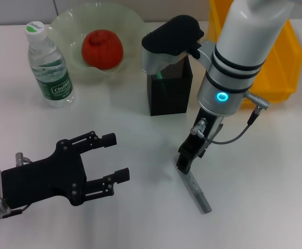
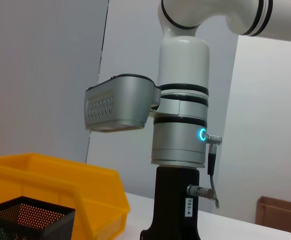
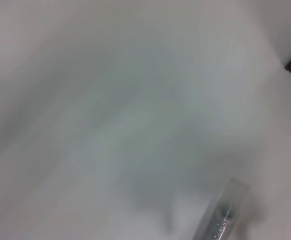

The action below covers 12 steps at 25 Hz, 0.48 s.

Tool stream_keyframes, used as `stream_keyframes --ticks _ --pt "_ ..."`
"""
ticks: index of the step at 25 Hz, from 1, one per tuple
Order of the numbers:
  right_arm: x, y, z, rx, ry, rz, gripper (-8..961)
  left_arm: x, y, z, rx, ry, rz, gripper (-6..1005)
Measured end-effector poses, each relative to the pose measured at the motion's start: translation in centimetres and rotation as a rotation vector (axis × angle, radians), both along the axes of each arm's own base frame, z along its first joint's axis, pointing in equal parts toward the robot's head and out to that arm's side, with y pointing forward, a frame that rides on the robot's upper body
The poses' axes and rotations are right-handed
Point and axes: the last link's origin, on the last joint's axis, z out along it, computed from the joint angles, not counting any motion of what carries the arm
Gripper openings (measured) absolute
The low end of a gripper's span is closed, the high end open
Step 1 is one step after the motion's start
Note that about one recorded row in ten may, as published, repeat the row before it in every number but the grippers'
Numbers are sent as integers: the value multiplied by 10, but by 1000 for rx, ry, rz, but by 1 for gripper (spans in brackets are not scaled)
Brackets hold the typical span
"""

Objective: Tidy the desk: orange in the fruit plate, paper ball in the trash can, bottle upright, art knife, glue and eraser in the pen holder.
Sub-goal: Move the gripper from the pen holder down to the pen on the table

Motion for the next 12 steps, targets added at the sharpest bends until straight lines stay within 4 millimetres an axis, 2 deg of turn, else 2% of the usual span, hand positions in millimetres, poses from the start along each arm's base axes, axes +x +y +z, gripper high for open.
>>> stream_keyframes --ticks 12 --pt "2 -1 -9 5 1 43 547 0 0 -1 2 0 1 768"
